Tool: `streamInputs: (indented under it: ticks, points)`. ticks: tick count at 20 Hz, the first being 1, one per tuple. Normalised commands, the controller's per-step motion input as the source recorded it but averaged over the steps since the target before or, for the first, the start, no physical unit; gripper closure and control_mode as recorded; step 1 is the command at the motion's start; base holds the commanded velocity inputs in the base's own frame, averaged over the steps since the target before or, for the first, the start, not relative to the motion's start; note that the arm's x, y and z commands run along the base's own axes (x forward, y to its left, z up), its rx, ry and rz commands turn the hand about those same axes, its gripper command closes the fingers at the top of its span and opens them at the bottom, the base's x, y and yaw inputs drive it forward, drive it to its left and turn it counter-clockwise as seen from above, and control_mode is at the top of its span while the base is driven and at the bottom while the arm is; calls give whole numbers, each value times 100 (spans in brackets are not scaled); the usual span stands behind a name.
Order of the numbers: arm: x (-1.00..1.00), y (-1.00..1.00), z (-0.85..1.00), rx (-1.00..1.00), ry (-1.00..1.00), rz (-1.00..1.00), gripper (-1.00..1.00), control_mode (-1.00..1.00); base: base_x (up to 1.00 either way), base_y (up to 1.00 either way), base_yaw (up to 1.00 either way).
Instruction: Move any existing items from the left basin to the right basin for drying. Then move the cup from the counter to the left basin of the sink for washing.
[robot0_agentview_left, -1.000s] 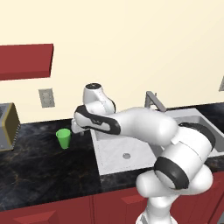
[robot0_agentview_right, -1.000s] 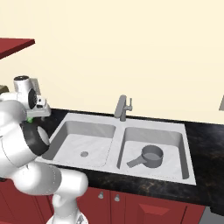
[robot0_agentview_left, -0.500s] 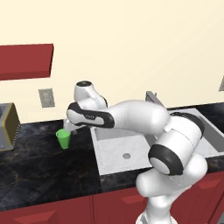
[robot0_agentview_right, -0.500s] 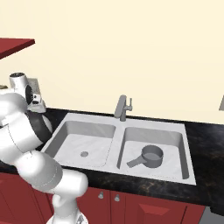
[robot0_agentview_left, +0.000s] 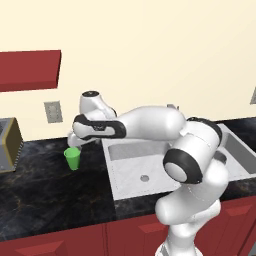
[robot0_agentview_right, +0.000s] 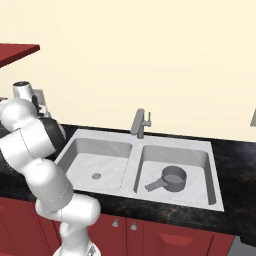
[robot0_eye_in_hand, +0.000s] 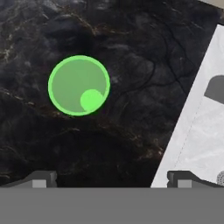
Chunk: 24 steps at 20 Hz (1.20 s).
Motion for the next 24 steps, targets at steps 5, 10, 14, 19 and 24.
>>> streamInputs:
  ticks: [5,10,14,19,24]
  points:
    - [28,16,-13,0,3,0,-100,-100,0,0,0]
    - [24,14,-16,0,2,0,-100,-100,0,0,0]
    - [26,16,-16,0,2,0,-100,-100,0,0,0]
    - [24,17,-17,-1,3,0,-100,-100,0,0,0]
    - [21,17,-17,-1,3,0,-100,-100,0,0,0]
